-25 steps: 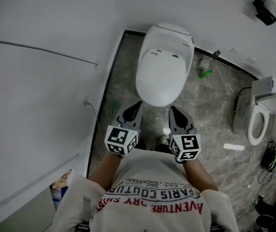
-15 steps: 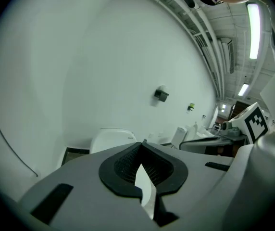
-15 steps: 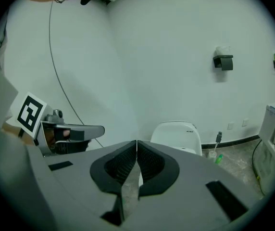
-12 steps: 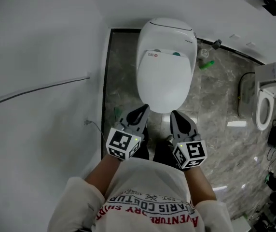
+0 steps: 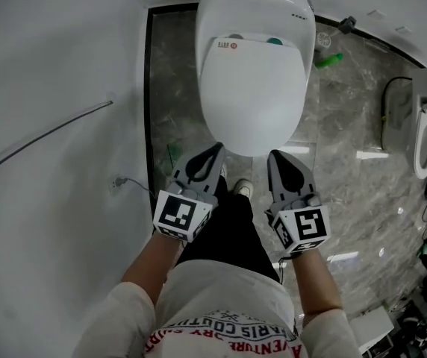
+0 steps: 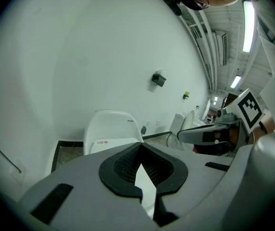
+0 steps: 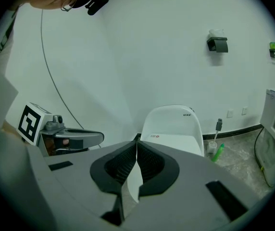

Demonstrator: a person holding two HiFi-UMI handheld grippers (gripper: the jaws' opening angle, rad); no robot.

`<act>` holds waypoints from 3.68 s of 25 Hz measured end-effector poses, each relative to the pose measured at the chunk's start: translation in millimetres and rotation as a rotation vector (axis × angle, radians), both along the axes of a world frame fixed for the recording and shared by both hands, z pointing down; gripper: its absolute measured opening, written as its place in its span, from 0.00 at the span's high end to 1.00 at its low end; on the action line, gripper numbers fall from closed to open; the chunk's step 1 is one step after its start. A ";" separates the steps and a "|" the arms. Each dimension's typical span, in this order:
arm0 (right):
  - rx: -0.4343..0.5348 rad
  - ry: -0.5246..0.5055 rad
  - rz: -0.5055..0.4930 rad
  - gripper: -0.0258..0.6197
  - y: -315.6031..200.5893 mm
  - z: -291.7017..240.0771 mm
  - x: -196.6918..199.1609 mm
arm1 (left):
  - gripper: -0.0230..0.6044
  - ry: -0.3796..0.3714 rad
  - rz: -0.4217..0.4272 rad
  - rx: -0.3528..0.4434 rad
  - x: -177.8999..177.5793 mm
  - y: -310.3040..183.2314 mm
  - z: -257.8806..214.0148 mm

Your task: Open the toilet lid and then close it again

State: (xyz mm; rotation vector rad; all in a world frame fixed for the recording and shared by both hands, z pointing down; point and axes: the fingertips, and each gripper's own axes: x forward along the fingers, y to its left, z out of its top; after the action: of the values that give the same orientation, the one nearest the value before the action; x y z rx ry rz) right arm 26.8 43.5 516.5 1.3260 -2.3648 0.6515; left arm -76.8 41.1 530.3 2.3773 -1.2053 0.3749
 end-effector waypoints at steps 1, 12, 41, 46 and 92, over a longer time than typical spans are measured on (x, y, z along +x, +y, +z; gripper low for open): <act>-0.006 0.001 -0.002 0.94 0.8 13.0 1.5 | 0.95 -0.018 0.009 -0.001 1.3 1.9 12.3; -0.023 0.138 -0.170 0.94 29.8 130.4 22.2 | 0.95 -0.084 0.086 -0.054 33.9 29.0 131.8; 0.323 1.024 -0.717 0.86 103.0 334.5 31.5 | 0.71 -0.984 0.535 0.307 75.7 96.9 320.8; 0.399 1.084 -0.710 0.86 96.7 335.9 31.9 | 0.71 -1.043 0.525 0.361 75.0 96.8 322.6; 0.466 1.055 -0.602 0.86 57.4 143.6 36.6 | 0.84 -1.038 0.367 0.490 79.6 46.8 132.6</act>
State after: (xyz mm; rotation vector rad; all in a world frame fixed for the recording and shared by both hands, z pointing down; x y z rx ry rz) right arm 63.3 101.0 660.1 0.6965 -1.8255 -0.6668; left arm 2.8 87.9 662.9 2.9015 -1.3247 1.7722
